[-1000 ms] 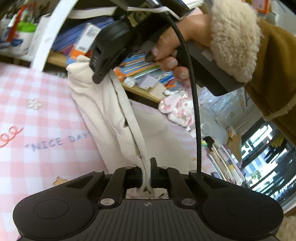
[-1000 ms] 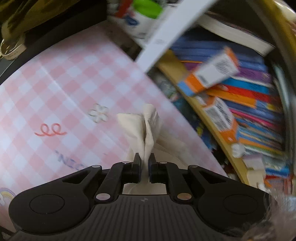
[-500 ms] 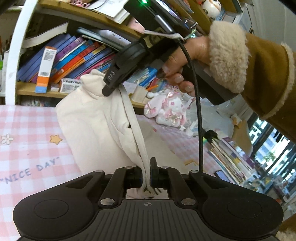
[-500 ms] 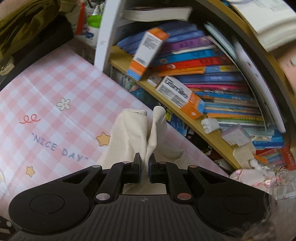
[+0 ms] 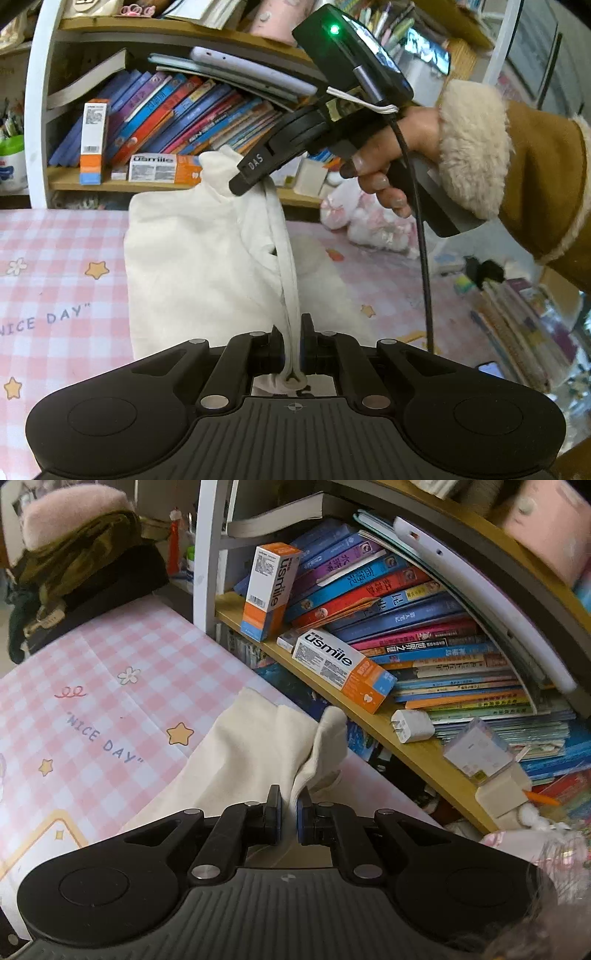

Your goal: Fold clothes

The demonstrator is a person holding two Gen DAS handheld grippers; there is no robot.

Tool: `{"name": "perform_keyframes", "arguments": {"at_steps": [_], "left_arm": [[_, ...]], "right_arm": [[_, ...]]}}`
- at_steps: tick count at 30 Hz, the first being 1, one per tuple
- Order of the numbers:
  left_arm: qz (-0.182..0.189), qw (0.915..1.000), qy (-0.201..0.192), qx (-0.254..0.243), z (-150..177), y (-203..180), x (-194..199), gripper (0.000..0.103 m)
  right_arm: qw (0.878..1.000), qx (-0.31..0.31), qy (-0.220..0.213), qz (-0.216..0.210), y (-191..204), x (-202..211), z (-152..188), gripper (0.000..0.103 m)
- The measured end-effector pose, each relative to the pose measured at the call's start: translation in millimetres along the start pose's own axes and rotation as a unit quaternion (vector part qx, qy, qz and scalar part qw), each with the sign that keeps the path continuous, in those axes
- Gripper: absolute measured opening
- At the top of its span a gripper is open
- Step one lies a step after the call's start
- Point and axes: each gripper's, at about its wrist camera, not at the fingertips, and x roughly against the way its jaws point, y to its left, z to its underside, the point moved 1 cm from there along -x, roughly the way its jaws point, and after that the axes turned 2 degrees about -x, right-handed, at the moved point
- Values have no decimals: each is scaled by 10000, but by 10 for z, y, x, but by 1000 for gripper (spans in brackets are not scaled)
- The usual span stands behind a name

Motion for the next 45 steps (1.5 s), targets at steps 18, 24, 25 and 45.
{"name": "perform_keyframes", "arguments": {"at_steps": [18,24,25,45], "left_arm": [[-239,9913,866,-963,1,-872,-975,5],[-124,9863,1302,-1007,134,-1006,-1310,26],[-13,9856,1370,-989,154,-1027,-1340,32],[-1203,9884,825,413,568,179,-521,52]], "right_arm": [[9975,-392,-530,-257,-864,-81,790,7],[9950,-928,-257,-253,-1125,-400,1201,8],[9932,-1124,-203,-226,-1188,-445,1253,11],[9600,-2669,-201,-818,-392,525,2388,33]]}}
